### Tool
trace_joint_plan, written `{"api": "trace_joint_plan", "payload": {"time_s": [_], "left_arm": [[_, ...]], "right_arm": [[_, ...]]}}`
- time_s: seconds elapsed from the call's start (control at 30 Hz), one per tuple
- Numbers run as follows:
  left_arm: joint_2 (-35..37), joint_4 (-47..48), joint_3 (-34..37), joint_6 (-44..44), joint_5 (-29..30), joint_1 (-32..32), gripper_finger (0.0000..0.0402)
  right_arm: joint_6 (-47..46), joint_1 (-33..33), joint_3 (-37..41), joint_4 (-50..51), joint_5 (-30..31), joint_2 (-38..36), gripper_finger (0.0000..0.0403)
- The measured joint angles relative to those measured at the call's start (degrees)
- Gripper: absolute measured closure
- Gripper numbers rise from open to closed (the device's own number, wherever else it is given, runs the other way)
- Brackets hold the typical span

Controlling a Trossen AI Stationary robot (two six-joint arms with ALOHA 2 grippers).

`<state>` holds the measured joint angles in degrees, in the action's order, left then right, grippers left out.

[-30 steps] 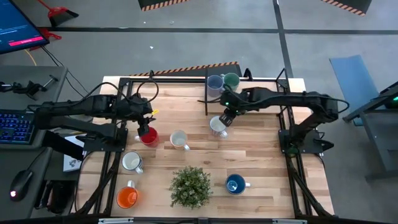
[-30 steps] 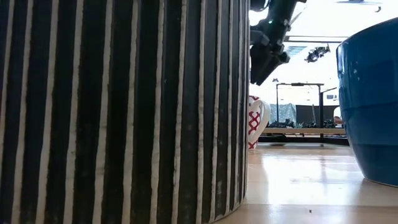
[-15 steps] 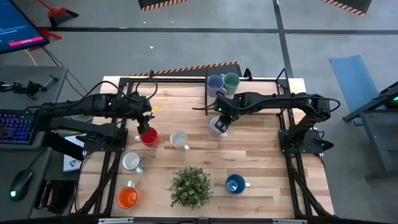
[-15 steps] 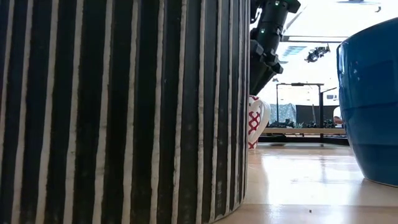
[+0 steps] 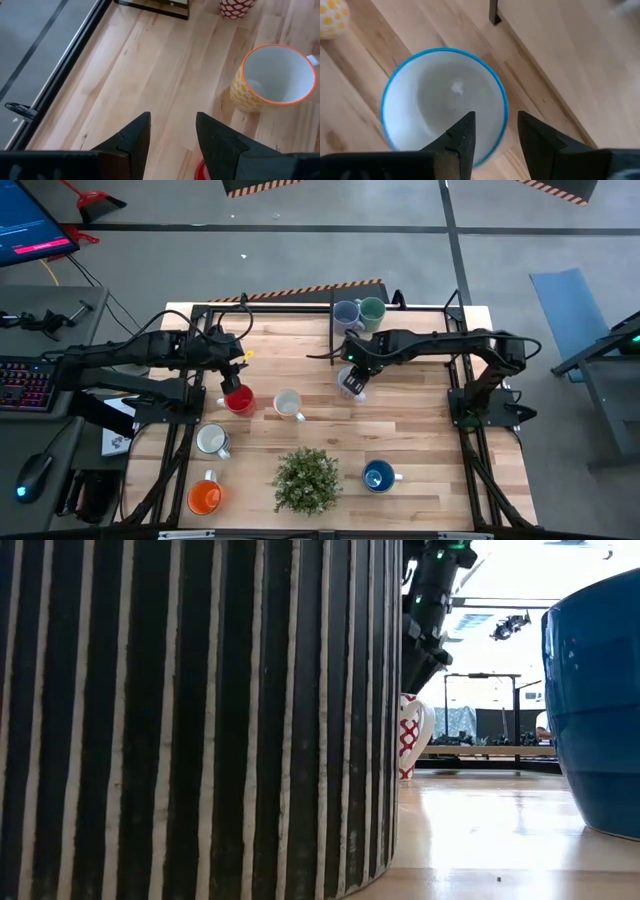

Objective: Place coffee mugs
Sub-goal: Put the red patterned mug on the shelf

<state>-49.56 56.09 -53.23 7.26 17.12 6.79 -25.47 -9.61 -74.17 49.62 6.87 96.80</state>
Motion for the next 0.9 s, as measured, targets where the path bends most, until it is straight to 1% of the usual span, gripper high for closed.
{"api": "trace_joint_plan", "payload": {"time_s": [0.17, 0.37, 0.63, 0.73, 0.83, 0.87, 0.9], "left_arm": [[0.0, 0.3, 0.0, 0.1, 0.1, 0.0, 0.0255], [0.0, 0.2, 0.0, 0.2, 0.1, 0.0, 0.0255], [0.0, 0.2, 0.0, 0.1, 0.1, 0.0, 0.0255], [0.0, 0.2, 0.0, 0.2, 0.1, 0.0, 0.0254], [0.0, 0.2, 0.0, 0.2, 0.1, 0.0, 0.0254], [0.0, 0.2, 0.0, 0.2, 0.1, 0.0, 0.0255], [0.0, 0.2, 0.0, 0.1, 0.1, 0.0, 0.0255]], "right_arm": [[0.0, 0.0, 0.1, -1.1, 1.7, 3.0, 0.0277], [0.3, 0.0, 0.1, -1.3, 1.4, 5.7, 0.0277], [-0.1, 0.0, 0.1, -2.4, 1.2, 6.5, 0.0281], [-0.1, 0.0, 0.1, -2.4, 0.4, 6.5, 0.0310], [0.0, 0.0, 0.1, -2.5, -0.2, 6.5, 0.0371], [0.2, 0.0, 0.1, -2.6, -1.0, 6.4, 0.0387], [0.4, 0.2, 0.1, -2.3, -1.3, 6.3, 0.0393]]}}
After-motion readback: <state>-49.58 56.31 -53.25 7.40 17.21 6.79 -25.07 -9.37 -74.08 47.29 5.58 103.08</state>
